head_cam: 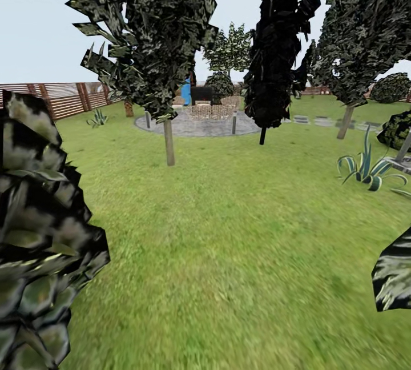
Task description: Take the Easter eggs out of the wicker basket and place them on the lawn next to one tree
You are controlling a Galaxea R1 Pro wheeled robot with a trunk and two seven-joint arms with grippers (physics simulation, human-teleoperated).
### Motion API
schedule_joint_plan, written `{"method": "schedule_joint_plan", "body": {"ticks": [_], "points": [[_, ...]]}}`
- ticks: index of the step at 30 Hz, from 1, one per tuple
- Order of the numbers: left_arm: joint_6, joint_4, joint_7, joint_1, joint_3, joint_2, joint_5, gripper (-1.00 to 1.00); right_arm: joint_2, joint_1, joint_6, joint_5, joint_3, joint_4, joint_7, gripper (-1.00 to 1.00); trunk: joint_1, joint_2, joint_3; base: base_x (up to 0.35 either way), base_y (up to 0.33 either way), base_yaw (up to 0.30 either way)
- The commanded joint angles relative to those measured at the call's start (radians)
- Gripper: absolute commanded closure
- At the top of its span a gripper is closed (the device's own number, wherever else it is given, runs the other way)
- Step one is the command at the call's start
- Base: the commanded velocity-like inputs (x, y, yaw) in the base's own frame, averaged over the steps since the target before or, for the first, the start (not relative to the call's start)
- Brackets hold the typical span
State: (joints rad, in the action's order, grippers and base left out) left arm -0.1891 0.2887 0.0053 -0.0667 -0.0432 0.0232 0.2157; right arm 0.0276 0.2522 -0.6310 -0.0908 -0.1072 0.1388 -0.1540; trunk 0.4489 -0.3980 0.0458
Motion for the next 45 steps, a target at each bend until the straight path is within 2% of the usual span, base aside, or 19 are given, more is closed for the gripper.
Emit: {"method": "schedule_joint_plan", "body": {"ticks": [1, 8, 26, 32, 45], "points": [[-0.003, 0.0, 0.0, 0.0, -0.001, 0.0, 0.002, -1.0, 0.0, 0.001, -0.004, -0.009, 0.001, -0.001, 0.004, -1.0, 0.001, -0.002, 0.002, 0.316, -0.175, 0.0], [-0.004, 0.0, 0.0, 0.0, -0.002, 0.001, 0.002, -1.0, 0.001, 0.001, -0.004, -0.009, 0.001, -0.001, 0.004, -1.0, 0.001, -0.002, 0.002, 0.316, -0.145, 0.0], [-0.004, 0.0, 0.0, -0.001, -0.001, 0.0, 0.002, -1.0, 0.002, 0.001, -0.004, -0.009, 0.001, -0.001, 0.003, -1.0, 0.001, -0.002, 0.002, 0.331, -0.012, 0.0], [-0.004, -0.001, 0.0, -0.001, -0.002, 0.001, 0.002, -1.0, 0.013, 0.001, -0.004, -0.01, 0.0, -0.002, 0.002, -1.0, 0.001, -0.002, 0.002, 0.333, -0.078, 0.0], [-0.015, -0.002, 0.0, 0.0, -0.003, 0.0, 0.003, -1.0, 0.015, 0.001, -0.004, -0.009, 0.001, -0.004, 0.004, -1.0, 0.001, -0.002, -0.004, 0.297, -0.082, -0.187]]}}
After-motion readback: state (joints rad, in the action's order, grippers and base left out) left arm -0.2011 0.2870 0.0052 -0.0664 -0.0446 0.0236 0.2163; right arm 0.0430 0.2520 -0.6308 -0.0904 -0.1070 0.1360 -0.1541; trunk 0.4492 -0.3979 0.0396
